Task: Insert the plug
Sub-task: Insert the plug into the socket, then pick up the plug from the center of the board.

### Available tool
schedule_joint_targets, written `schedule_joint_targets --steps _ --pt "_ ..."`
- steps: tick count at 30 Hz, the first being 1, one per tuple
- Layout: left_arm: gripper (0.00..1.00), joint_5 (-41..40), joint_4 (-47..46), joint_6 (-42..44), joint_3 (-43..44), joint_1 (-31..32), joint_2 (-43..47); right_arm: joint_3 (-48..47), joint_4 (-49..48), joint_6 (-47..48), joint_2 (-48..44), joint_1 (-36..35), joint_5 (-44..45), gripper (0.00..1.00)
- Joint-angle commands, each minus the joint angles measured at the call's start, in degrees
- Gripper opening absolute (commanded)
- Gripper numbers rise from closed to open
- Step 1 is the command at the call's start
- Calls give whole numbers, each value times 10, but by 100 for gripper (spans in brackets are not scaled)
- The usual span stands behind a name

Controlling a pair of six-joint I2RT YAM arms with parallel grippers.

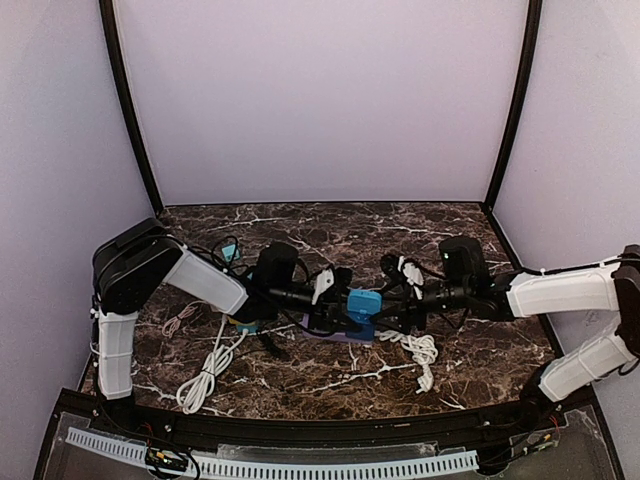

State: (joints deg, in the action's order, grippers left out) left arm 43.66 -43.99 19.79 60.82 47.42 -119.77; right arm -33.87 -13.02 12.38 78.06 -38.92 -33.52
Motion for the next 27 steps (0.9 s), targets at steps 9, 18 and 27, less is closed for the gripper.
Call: schedule_joint_targets --steps 9,18,27 --pt "80 13 -37 -34 -12 13 66 -4 3 -18 -31 8 34 74" --pt "81 8 -15 -99 2 25 138 -11 12 -50 -89 11 110 76" --pt "80 -89 194 -45 95 10 240 -60 37 -136 -134 17 149 76"
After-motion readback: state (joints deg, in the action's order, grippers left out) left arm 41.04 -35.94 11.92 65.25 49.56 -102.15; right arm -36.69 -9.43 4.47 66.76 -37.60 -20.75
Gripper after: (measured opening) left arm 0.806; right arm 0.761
